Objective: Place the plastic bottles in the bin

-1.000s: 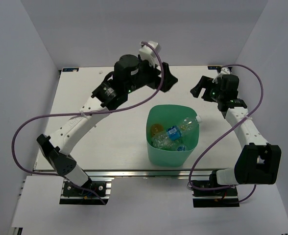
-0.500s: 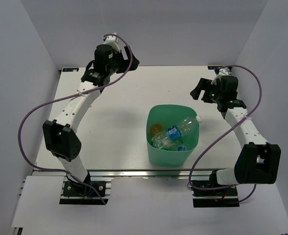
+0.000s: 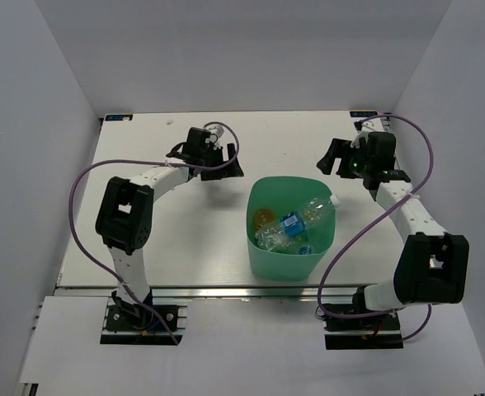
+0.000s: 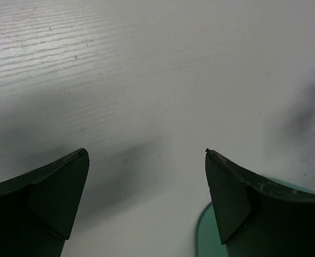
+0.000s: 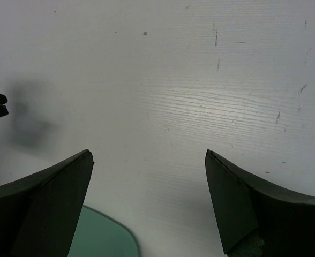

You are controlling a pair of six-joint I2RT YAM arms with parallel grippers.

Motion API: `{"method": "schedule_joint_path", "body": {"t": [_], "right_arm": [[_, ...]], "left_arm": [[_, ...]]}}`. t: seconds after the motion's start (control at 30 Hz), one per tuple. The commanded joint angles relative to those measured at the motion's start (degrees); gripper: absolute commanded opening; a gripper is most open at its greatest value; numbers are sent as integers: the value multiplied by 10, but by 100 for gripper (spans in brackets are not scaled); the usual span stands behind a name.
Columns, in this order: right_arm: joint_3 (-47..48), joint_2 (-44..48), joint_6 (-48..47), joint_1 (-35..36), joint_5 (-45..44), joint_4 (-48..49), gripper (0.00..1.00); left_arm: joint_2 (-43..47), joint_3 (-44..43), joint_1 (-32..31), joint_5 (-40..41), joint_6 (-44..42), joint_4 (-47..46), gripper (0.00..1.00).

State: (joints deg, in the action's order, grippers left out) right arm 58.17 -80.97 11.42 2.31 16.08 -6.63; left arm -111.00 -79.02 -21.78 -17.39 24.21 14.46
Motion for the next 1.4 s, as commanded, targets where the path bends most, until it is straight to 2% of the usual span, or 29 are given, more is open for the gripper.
{"method": "schedule_joint_path", "body": {"t": [0.0,0.37,0.83,1.37], "right_arm": [[-8,1,-7,-2,16,29,89],[-11,16,-4,-2,20,36,89],[-24,36,-1,-2,4,25,89],[-32,35,24,-2,-15,34,89]], "left_arm": [[70,11,-2,-27,-7,-55,98],[94,49,-2,-56,-9,-103,98],[88,40,-2,-55,-40,-80,98],[85,41,2,-26,-38,-73,98]]}}
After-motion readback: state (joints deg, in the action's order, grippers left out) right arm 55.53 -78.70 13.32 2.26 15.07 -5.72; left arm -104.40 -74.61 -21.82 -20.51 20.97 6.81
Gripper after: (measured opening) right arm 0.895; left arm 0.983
